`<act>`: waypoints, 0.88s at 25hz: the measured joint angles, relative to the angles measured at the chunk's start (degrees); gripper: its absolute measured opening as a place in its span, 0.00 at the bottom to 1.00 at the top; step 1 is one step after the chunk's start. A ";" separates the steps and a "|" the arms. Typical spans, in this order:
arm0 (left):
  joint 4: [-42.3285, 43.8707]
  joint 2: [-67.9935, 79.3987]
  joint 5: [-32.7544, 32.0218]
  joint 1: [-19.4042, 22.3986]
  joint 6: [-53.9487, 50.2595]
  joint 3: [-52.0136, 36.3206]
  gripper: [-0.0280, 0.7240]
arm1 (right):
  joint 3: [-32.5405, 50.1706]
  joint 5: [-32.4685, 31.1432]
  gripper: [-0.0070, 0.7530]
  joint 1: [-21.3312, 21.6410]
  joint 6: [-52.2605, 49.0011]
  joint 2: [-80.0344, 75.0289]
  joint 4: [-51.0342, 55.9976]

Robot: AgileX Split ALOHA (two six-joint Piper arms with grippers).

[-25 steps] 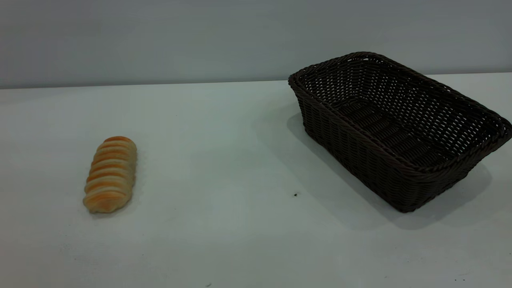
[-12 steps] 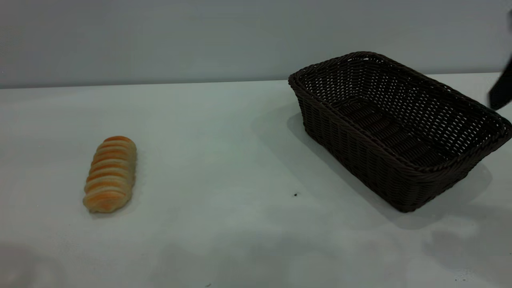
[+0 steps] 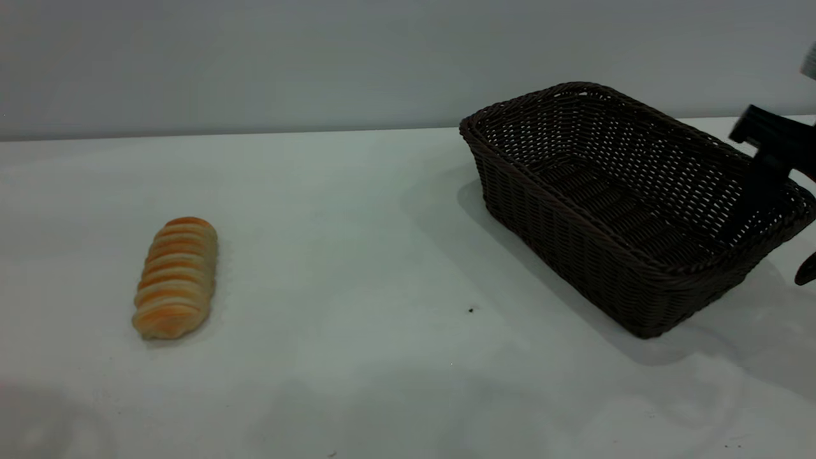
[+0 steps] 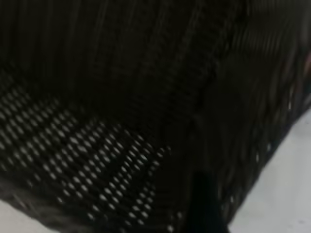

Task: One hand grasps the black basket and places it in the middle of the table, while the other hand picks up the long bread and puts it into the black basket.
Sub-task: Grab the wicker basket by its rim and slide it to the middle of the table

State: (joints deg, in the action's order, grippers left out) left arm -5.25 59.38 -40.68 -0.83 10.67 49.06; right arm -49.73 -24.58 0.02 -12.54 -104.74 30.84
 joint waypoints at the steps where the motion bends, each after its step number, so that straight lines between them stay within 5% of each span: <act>1: -0.05 0.00 0.00 0.00 0.05 0.00 0.82 | -0.06 0.16 0.78 0.56 1.81 -0.38 2.19; 7: -0.06 0.00 1.05 0.00 0.12 0.00 0.82 | -0.63 2.05 0.78 0.90 12.18 -3.54 17.01; 12: -0.11 0.00 1.18 0.00 0.12 0.00 0.82 | -1.99 4.86 0.71 0.90 11.76 -9.80 19.42; 15: -0.11 0.00 1.20 0.00 0.12 0.00 0.82 | -2.23 6.11 0.55 0.90 11.25 -11.77 19.46; 19: -0.11 0.00 1.20 0.00 0.12 0.00 0.82 | -2.46 6.62 0.16 0.90 10.52 -11.89 20.17; 22: -0.11 0.00 1.20 0.00 0.12 0.00 0.82 | -2.90 5.74 0.12 1.08 11.78 -11.89 19.34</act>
State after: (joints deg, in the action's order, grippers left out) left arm -5.36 59.38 -39.48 -0.83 10.79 49.06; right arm -52.63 -18.84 1.10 -0.76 -116.63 50.18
